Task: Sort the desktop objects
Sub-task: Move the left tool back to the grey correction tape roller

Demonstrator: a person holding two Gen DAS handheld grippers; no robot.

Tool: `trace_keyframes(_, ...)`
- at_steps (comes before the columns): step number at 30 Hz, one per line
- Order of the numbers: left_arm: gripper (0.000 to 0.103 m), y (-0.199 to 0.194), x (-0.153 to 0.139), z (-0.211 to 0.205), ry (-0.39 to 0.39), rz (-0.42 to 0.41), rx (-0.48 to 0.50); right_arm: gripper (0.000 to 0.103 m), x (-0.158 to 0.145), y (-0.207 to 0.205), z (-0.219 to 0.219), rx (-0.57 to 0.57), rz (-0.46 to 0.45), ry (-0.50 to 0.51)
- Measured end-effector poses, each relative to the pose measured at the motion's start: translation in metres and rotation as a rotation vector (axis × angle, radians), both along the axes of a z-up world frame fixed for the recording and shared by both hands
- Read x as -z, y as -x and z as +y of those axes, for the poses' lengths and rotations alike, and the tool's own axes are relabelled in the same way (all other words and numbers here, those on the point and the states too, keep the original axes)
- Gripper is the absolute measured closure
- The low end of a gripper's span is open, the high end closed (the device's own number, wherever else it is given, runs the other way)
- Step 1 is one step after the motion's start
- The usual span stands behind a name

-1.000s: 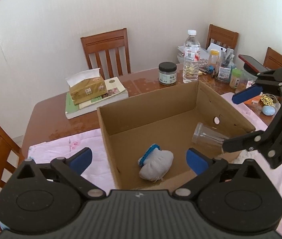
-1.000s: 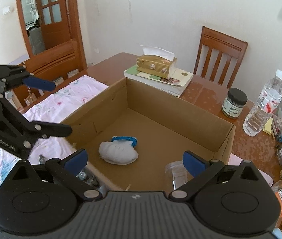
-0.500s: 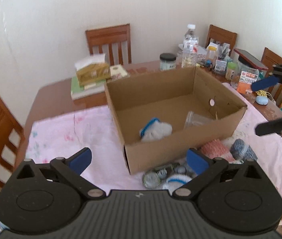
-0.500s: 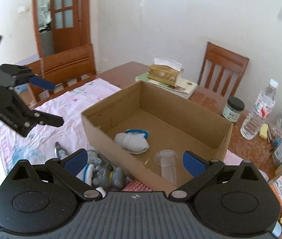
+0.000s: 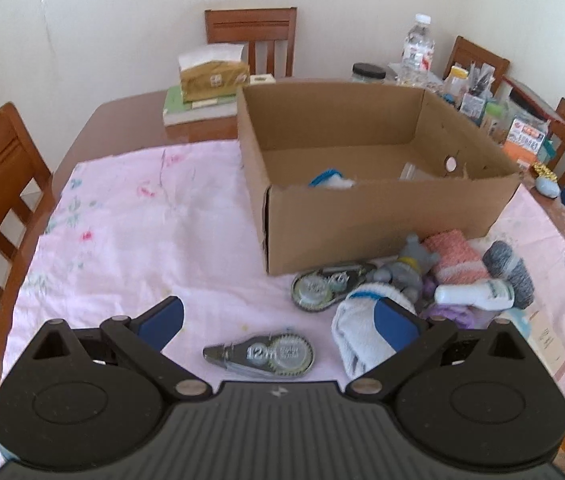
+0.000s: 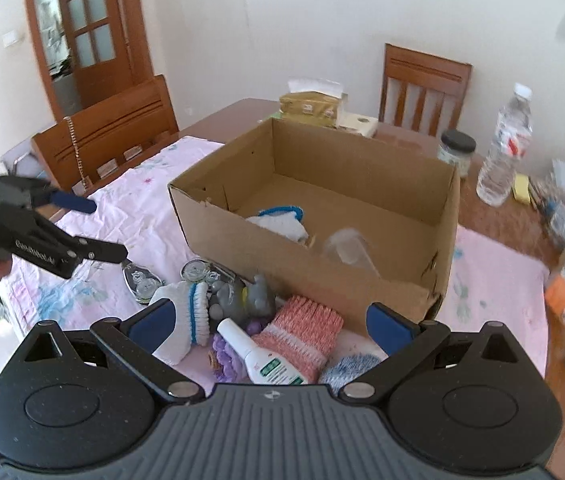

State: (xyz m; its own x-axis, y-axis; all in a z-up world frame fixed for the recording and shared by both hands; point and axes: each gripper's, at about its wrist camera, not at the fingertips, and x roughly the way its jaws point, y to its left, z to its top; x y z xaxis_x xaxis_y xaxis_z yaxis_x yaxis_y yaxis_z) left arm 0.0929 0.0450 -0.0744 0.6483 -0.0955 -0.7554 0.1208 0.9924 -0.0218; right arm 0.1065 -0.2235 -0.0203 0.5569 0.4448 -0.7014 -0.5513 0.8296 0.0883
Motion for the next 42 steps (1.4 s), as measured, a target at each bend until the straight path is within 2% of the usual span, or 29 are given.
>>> trace_keyframes(3,0.002,0.004,0.008,0.001,-0.018,-0.002,-0.011,0.000,0.007,0.006,0.000,0.017,0.013,-0.004)
trace_keyframes(5,0.002,0.006,0.015,0.002,-0.029,-0.003,-0.019,0.000,0.012,0.010,0.003,0.031,0.012,0.027)
trace_keyframes(9,0.002,0.006,0.030,0.007,-0.014,0.021,-0.036,0.000,0.018,0.018,0.007,0.038,0.005,0.058)
trace_keyframes(12,0.002,0.007,0.042,0.008,-0.020,0.015,-0.039,0.000,0.023,0.019,0.007,0.061,0.028,0.036)
trace_keyframes(20,0.002,0.002,0.072,0.011,-0.031,0.076,-0.043,0.000,0.034,0.020,0.002,0.120,0.087,0.005)
trace_keyframes(27,0.002,-0.004,0.082,0.011,-0.032,0.090,-0.041,0.000,0.039,0.020,-0.001,0.150,0.111,0.023)
trace_keyframes(42,0.002,-0.018,0.084,0.008,-0.029,0.060,-0.020,0.000,0.050,0.028,-0.014,0.212,0.149,0.064)
